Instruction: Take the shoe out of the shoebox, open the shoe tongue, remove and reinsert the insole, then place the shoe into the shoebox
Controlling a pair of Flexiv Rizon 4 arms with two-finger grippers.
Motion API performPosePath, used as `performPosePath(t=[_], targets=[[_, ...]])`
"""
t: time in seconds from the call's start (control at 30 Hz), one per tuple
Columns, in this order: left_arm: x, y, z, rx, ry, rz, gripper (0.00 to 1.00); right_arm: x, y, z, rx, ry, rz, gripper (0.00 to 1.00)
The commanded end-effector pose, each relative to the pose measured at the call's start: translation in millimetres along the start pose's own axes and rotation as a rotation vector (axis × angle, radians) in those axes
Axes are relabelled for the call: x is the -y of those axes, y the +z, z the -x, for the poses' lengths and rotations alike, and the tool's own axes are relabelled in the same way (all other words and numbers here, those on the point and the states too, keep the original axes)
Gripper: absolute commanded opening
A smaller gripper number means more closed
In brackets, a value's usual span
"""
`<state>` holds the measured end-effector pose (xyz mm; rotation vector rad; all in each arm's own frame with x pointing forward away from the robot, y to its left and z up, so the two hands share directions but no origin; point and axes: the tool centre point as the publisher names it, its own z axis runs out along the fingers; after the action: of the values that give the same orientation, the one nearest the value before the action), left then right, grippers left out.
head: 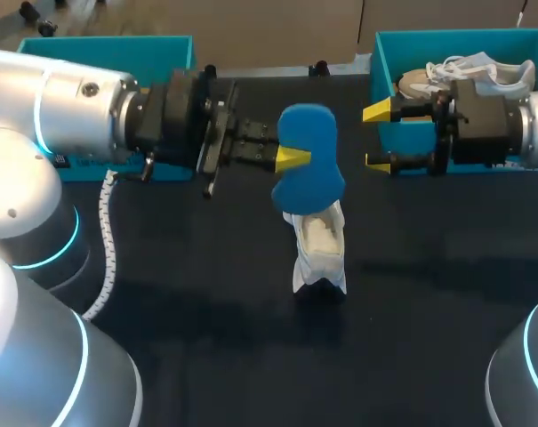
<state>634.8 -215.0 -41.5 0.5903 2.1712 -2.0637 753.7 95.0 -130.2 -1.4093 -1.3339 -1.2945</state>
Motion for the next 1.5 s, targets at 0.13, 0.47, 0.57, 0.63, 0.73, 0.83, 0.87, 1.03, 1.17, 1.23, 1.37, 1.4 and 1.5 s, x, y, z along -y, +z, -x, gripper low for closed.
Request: performPosePath(t=[0.13, 0.47, 0.57, 0.63, 0.73, 0.83, 0.87, 1.03, 1.17, 1.23, 1.37, 1.4, 1.5], targets=[[-29.9, -1.8, -2.8, -0.079, 0.887, 0.100, 0.00, -0.2, 2.1, 0.2, 0.002, 0.000, 0.001, 1.00], [-56.0, -3.8, -1.5, -0.104, 1.462, 0.018, 0.00, -0.2, 2.1, 0.2, 0.002, 0.000, 0.001, 1.00], [-53.8, -0.8, 1.2, -0.098, 1.587, -0.018, 0.00, -0.2, 2.1, 0.2, 0.002, 0.000, 0.001, 1.00], [-51.6, 1.1, 3.8, -0.095, 1.639, -0.035, 0.00, -0.2, 2.1, 0.2, 0.002, 0.000, 0.001, 1.00], [-47.6, 2.4, 5.4, -0.086, 1.684, -0.052, 0.00, -0.2, 2.1, 0.2, 0.002, 0.000, 0.001, 1.00], [-47.6, 2.4, 5.4, -0.086, 1.684, -0.052, 0.00, -0.2, 2.1, 0.2, 0.002, 0.000, 0.001, 1.00], [-47.6, 2.4, 5.4, -0.086, 1.684, -0.052, 0.00, -0.2, 2.1, 0.2, 0.002, 0.000, 0.001, 1.00], [-47.6, 2.4, 5.4, -0.086, 1.684, -0.052, 0.00, -0.2, 2.1, 0.2, 0.002, 0.000, 0.001, 1.00], [-47.6, 2.4, 5.4, -0.086, 1.684, -0.052, 0.00, -0.2, 2.1, 0.2, 0.002, 0.000, 0.001, 1.00], [-47.6, 2.4, 5.4, -0.086, 1.684, -0.052, 0.00, -0.2, 2.1, 0.2, 0.002, 0.000, 0.001, 1.00], [-47.6, 2.4, 5.4, -0.086, 1.684, -0.052, 0.00, -0.2, 2.1, 0.2, 0.002, 0.000, 0.001, 1.00], [-47.6, 2.4, 5.4, -0.086, 1.684, -0.052, 0.00, -0.2, 2.1, 0.2, 0.002, 0.000, 0.001, 1.00], [-47.6, 2.4, 5.4, -0.086, 1.684, -0.052, 0.00, -0.2, 2.1, 0.2, 0.002, 0.000, 0.001, 1.00]])
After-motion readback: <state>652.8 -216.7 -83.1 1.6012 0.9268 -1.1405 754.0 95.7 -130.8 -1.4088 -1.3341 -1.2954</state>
